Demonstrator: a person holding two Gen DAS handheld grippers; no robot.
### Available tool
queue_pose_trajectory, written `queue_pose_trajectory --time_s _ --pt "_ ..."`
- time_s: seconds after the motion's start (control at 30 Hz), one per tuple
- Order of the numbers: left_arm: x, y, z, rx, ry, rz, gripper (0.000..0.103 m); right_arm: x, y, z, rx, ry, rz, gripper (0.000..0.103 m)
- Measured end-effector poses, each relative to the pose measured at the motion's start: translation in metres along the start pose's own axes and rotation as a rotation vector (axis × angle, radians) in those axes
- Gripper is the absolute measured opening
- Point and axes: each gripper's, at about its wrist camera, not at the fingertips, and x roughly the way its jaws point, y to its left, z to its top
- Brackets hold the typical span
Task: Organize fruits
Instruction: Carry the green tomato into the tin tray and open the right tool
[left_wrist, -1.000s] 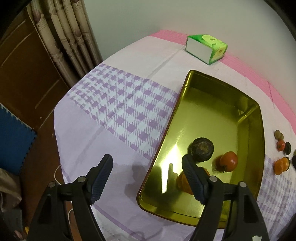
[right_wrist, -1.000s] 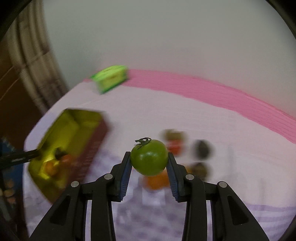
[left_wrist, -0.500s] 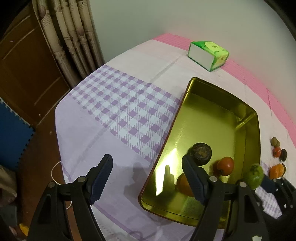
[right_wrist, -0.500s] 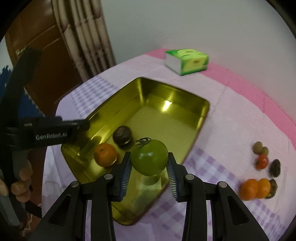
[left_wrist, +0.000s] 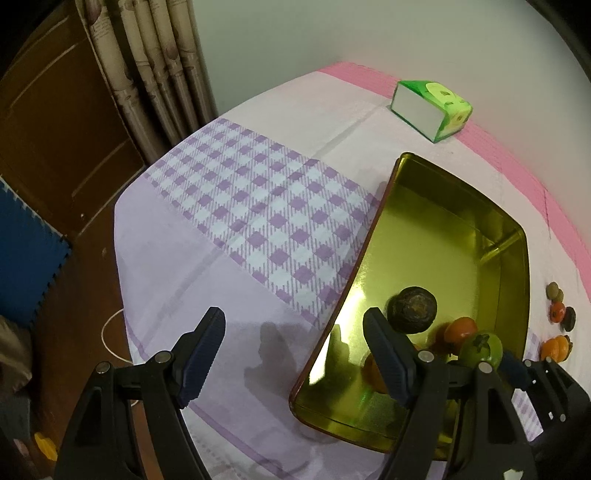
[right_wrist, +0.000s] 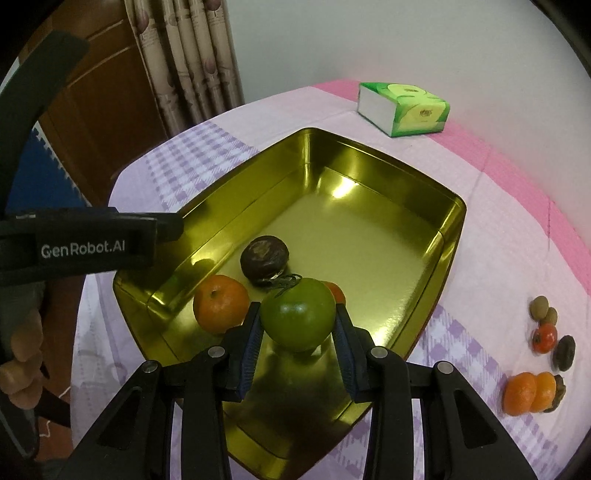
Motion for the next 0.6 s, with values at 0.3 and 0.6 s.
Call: queue_pose_trajectory --time_s 0.3,0.6 --pt "0.0026 -0.0004 -0.0012 -0.004 0.008 0.001 0.074 0.0015 0.001 -0.0007 -0.009 0.002 -0.005 0.038" --pt "0.003 0.0024 -0.0009 -0.011 0.015 -0.002 0.074 0.0045 0.0012 -0.0047 -0.008 0.011 -0.005 0.038"
